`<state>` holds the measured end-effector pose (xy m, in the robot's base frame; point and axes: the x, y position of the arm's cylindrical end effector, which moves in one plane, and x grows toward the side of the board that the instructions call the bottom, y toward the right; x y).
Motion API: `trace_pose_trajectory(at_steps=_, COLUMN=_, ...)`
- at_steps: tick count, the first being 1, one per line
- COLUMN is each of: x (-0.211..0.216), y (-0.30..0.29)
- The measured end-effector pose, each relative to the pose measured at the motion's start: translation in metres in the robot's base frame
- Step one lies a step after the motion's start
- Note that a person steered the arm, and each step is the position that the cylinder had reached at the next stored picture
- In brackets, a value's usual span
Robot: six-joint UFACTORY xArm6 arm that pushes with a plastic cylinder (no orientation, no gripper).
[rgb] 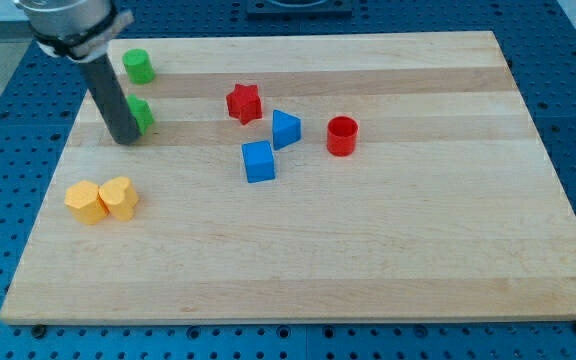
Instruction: Move the green star to the green circle
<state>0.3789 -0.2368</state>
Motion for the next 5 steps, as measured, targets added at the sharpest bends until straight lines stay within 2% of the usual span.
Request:
trace_pose_trajectory(at_steps=2, x=-0.065, y=-0.006)
trace_pose_trajectory(at_steps=4, x=-0.073, y=0.028)
trace_pose_trajectory(at_steps=5, x=-0.101, y=-0.003)
